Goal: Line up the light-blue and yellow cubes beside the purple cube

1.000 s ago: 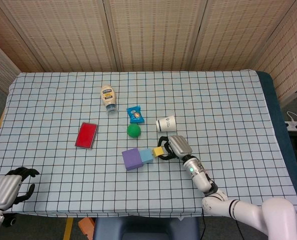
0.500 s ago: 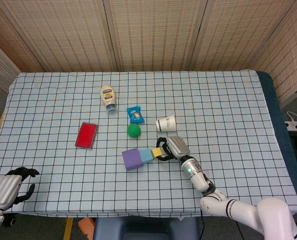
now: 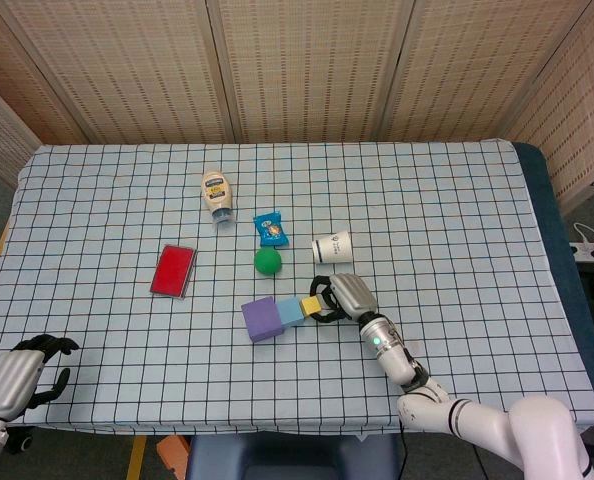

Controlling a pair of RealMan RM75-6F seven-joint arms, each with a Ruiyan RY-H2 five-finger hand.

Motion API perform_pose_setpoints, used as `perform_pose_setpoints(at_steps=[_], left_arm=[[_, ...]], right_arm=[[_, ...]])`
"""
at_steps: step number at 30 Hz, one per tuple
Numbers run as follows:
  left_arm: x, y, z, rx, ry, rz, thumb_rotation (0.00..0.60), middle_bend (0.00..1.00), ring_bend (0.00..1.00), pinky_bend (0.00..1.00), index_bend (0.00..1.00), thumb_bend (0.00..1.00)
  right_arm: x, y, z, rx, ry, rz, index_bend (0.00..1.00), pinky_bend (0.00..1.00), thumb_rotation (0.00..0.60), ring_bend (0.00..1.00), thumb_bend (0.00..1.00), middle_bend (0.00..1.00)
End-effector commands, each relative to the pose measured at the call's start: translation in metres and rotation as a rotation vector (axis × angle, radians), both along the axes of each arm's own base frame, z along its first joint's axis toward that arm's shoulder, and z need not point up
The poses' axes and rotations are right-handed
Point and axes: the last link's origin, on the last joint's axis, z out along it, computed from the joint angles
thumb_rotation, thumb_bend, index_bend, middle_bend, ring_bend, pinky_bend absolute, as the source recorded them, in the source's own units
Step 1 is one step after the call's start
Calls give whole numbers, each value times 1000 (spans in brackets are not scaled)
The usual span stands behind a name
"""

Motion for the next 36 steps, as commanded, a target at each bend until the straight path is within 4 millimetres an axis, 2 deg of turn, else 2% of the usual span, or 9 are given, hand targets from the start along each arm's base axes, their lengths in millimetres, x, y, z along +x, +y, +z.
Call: perform_pose_setpoints(at_steps=[1,11,16,22,26,27,29,32,36], left_arm=[[0,0,0,-1,0,1,600,380,238,303,361,488],[0,0,0,-2,-1,0,600,380,238,303,362,488],[1,0,0,-2,-3,-2,600,381,242,303,361,487],[0,0,0,-3,-3,-1,600,381,243,303,364,487],[1,0,0,-4,-4,-3,600,381,243,303,364,488],[1,0,0,-3,-4,-3,600,381,243,303,364,488],[1,-1,0,-3,-3,-4,600,381,243,303,364,488],[1,-1,0,-4,-2,-5,600,381,243,303,364,487],[1,-1,-1,-8,0,-4,600,382,243,303,364,489]], right_arm=[[-1,0,0,3,3,0,620,1000,600,920,148,873],[-2,2,1,14,4,11,394,1000,600,920,148,873],[-2,3,3,16,-3,14,316,1000,600,921,148,873],[-2,4,7,19,-12,18,285,1000,600,921,147,872],[-2,1,22,-15,-3,26,301,1000,600,921,151,873],[-3,0,24,-24,12,28,321,1000,600,920,167,873],[-5,-1,26,-37,42,33,368,1000,600,921,268,873],[-6,0,27,-29,78,24,424,1000,600,921,508,873],[-5,3,28,17,86,-6,433,1000,600,921,640,873]])
